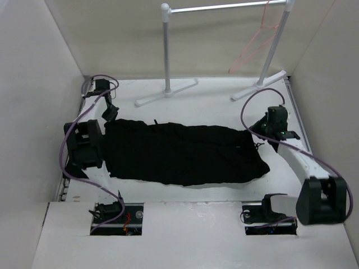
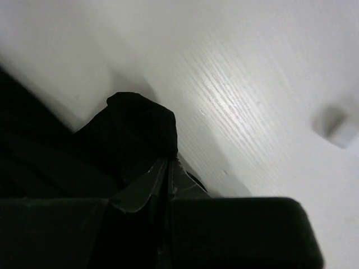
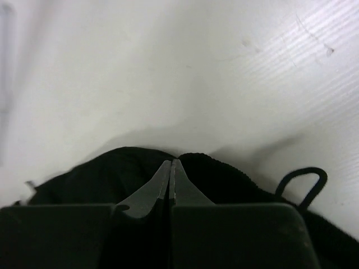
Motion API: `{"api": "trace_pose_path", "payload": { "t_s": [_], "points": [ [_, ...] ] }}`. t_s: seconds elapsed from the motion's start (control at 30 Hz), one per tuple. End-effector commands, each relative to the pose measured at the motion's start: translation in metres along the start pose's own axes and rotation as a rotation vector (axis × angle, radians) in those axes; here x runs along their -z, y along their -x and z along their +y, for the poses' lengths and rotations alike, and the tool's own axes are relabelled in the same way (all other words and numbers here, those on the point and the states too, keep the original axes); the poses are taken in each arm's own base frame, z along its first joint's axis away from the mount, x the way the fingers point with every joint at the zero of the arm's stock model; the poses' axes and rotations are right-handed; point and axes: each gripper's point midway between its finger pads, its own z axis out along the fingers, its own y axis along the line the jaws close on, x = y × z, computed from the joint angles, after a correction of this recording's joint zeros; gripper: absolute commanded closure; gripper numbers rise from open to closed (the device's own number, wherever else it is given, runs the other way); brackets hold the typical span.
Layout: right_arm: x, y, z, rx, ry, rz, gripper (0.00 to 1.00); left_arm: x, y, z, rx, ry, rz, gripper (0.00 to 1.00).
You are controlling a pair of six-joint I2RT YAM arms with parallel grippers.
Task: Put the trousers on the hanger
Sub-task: Flatten out the trousers at the center of the board.
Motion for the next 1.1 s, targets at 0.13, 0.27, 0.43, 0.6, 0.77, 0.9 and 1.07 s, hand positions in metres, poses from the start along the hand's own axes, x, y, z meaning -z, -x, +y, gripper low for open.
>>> {"api": "trace_pose_path", "payload": {
  "t_s": [0.13, 0.27, 0.43, 0.6, 0.77, 0.9, 1.07],
  "points": [
    [0.073, 0.038, 0.02, -0.111, 0.163, -0.2, 0.99, 0.113, 0.074, 0.024, 0.241, -0.156, -0.263, 1.0],
    [0.089, 0.048, -0.01, -0.179, 0.117, -0.272, 0.99, 0.141, 0.09, 0.057, 0.324, -0.155, -0.348, 1.0],
    [0.102, 0.078, -0.002, -0.246, 0.163, -0.325, 0.99, 0.185, 0.114, 0.061, 0.409, -0.247, -0.436, 1.0],
    [0.131, 0.11, 0.007, -0.255, 0.202, -0.472, 0.97, 0.22, 0.133, 0.073, 0.473, -0.288, -0.539, 1.0],
    [0.098, 0.133, -0.001, -0.303, 0.15, -0.457, 0.98, 0.203, 0.153, 0.056, 0.51, -0.329, -0.513, 1.0],
    [0.056, 0.155, -0.003, -0.325, 0.108, -0.443, 0.97, 0.168, 0.181, 0.028, 0.473, -0.284, -0.477, 1.0],
    [-0.006, 0.169, -0.011, -0.33, 0.019, -0.394, 0.97, 0.106, 0.194, -0.01, 0.404, -0.194, -0.482, 0.96]
  ]
}}
